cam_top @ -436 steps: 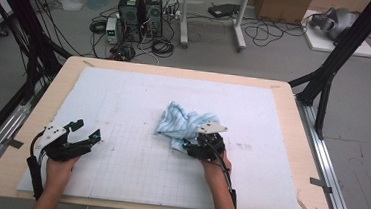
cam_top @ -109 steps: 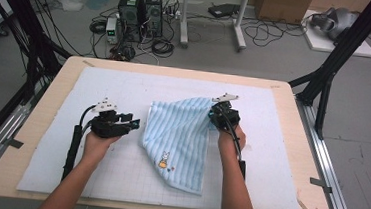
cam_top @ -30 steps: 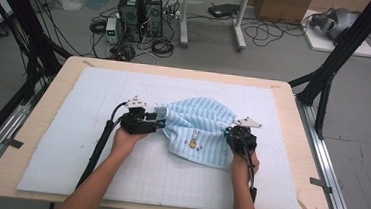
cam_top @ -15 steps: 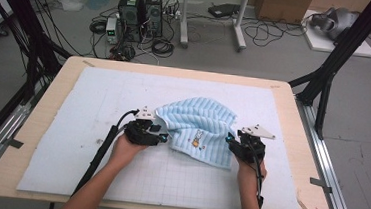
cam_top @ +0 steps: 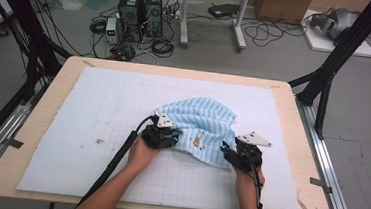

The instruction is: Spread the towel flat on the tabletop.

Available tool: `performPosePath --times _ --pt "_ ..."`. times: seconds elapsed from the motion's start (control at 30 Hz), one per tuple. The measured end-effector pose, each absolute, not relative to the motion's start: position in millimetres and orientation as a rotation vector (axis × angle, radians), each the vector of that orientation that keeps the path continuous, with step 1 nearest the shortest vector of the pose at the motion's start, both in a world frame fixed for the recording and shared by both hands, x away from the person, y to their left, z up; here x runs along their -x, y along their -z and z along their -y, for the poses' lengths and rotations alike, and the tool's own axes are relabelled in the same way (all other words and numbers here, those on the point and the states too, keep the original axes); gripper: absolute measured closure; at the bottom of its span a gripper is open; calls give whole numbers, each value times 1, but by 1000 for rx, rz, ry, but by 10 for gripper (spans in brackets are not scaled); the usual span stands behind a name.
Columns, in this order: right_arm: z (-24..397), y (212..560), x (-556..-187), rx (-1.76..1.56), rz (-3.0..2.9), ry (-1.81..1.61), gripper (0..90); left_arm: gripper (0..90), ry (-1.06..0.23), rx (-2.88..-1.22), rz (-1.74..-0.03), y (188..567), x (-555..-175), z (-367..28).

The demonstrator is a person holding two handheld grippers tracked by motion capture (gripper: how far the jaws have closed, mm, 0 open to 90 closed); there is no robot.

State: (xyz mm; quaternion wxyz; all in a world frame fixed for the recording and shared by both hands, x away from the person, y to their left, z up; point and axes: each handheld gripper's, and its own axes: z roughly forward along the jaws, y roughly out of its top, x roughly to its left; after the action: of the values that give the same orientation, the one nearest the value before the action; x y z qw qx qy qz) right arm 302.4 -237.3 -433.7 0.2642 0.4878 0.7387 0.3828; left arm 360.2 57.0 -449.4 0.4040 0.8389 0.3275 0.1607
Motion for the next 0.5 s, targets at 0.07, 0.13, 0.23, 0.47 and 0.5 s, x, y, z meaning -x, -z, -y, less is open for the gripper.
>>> performPosePath --times 0.07,0.13,0.23,0.47,0.5 --pt "237 434 -302 -1322 -2001 -1032 476 828 -417 -2130 -799 449 -359 -56" --pt "235 436 -301 -1316 -2010 -1021 465 883 -412 -2131 -795 449 -358 -56" --pt "234 438 -299 -1323 -2017 -1016 459 888 -350 -2123 -813 448 -359 -63" --pt "233 438 -298 -1338 -2016 -1019 455 889 -327 -2089 -818 443 -349 -96" --pt "232 438 -298 -1334 -2021 -1018 454 889 -330 -2071 -830 443 -345 -103"
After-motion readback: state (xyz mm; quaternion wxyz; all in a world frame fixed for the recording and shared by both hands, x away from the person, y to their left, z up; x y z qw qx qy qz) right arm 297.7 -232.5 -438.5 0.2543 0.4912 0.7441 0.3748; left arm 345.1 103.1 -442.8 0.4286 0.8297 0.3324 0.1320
